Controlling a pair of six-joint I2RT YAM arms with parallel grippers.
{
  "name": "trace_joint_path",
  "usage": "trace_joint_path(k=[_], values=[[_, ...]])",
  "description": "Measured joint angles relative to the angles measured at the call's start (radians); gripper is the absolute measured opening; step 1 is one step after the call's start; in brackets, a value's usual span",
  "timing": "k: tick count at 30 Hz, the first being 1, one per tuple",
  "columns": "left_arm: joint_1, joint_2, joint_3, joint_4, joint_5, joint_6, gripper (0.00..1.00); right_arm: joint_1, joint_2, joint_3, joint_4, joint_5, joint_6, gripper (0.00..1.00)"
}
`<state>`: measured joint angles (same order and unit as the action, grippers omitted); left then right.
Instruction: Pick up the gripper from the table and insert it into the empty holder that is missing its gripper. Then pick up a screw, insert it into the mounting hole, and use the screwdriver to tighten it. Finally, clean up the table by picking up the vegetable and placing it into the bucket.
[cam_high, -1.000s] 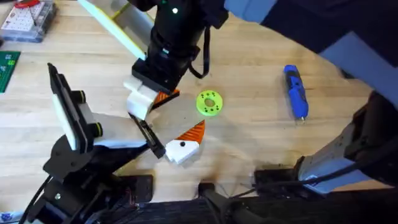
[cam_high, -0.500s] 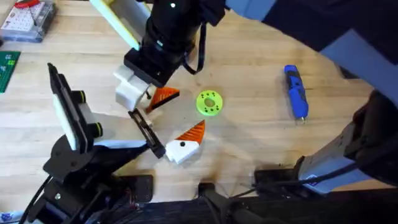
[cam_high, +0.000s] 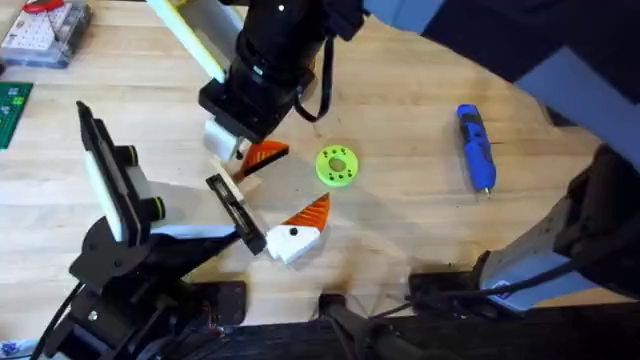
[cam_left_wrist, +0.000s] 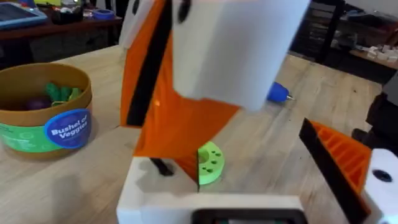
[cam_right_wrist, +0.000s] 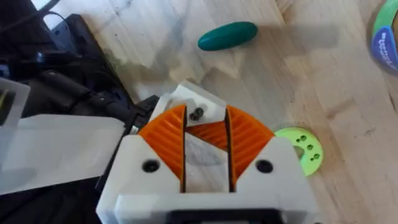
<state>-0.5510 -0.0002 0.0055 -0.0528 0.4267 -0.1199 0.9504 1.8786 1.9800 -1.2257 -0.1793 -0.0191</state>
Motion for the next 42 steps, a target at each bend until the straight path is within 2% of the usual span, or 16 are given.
trace_joint_path(k=[10, 14, 25, 29, 38, 42], values=[[0.000, 0.000, 0.000, 0.000, 0.000, 0.000, 0.990, 0.000, 0.000, 0.000, 0.004, -0.002, 0.000, 0.353], [0.000, 0.000, 0.000, 0.000, 0.000, 0.000, 0.990, 0.000, 0.000, 0.000, 0.001, -0.002, 0.000, 0.315], [0.000, 0.000, 0.000, 0.000, 0.000, 0.000, 0.990, 0.000, 0.000, 0.000, 0.002, -0.030, 0.001, 0.311], [0.000, 0.000, 0.000, 0.000, 0.000, 0.000, 0.990, 0.000, 0.001, 0.000, 0.002, -0.038, 0.000, 0.263], [0.000, 0.000, 0.000, -0.002, -0.001, -0.005, 0.990, 0.000, 0.029, 0.000, -0.001, -0.047, 0.000, 0.259], [0.000, 0.000, 0.000, -0.001, -0.001, -0.009, 0.990, 0.000, 0.030, 0.000, 0.001, -0.047, 0.000, 0.198]])
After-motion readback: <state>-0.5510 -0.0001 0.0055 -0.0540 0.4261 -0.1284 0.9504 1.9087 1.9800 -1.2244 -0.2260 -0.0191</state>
